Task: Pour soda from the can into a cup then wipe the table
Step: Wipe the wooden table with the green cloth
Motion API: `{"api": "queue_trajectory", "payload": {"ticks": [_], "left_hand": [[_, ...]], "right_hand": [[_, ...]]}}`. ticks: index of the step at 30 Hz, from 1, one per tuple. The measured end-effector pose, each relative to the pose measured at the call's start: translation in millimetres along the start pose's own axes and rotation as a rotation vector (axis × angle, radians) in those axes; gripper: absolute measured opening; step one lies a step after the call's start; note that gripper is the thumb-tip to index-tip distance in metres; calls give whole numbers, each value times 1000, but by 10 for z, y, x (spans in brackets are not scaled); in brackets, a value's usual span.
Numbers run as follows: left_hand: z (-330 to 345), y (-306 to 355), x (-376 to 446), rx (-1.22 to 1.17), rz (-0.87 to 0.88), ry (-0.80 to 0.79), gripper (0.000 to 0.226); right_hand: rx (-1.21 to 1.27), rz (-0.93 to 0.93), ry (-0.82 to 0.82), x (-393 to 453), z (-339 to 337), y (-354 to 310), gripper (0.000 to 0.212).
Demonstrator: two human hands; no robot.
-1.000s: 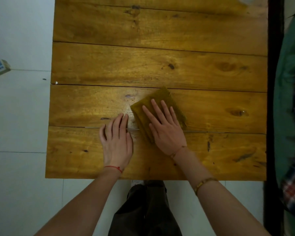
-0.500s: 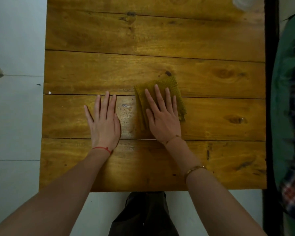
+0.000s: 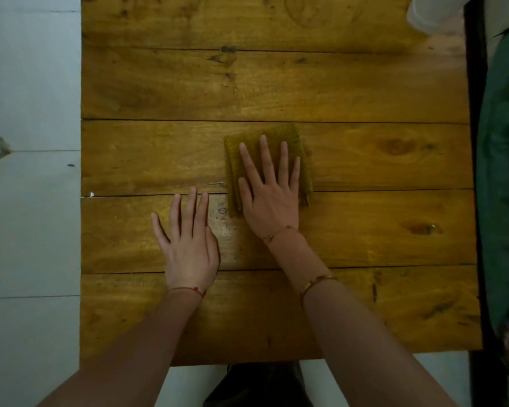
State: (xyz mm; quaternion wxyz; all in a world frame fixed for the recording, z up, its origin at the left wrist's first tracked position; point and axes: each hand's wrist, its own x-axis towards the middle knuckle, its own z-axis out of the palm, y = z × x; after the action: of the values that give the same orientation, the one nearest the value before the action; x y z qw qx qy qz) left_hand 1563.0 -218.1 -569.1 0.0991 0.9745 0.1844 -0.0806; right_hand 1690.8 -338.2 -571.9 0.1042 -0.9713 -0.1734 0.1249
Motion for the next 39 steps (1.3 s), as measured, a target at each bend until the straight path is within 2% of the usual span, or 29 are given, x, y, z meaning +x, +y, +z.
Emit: {"api": "queue_trajectory", "payload": {"ticks": [5,9,12,14,17,20,22,26,30,32,34,39], "left_hand": [[-20,0,5,7,6,-13,59],[-18,-8,6,10,2,-15,59],[-8,-14,13,27,1,-19,59],[-5,-12,14,34,0,-20,60],[-16,-7,18,34,7,-22,60],[-15,-12,8,31,13,-16,59],[-15,-14,13,30,13,-13,59],[-4,-17,6,17,15,-7,59],[-6,-5,-7,-7,19,7,58],[-8,3,-18,-23,21,19,58],[-7,-1,-27,-61,26,35,56],[-6,-44,-50,-198,50,88,51]], "right_hand": [[-11,-48,-19,-42,-61,209,56],[-8,182,27,108,-158,546,56],[20,385,70,375,-183,439,56],[24,306,56,450,-145,195,57],[24,45,-1,264,-46,-168,56],[6,-65,-48,-27,1,-156,56],[-25,-53,-35,-129,-37,97,56],[-40,230,16,-135,-176,737,57],[-40,342,32,-73,-146,748,57],[-31,297,41,-116,-90,525,58],[-27,177,29,-262,-14,242,58],[-4,-76,-76,-865,152,-132,58]]}}
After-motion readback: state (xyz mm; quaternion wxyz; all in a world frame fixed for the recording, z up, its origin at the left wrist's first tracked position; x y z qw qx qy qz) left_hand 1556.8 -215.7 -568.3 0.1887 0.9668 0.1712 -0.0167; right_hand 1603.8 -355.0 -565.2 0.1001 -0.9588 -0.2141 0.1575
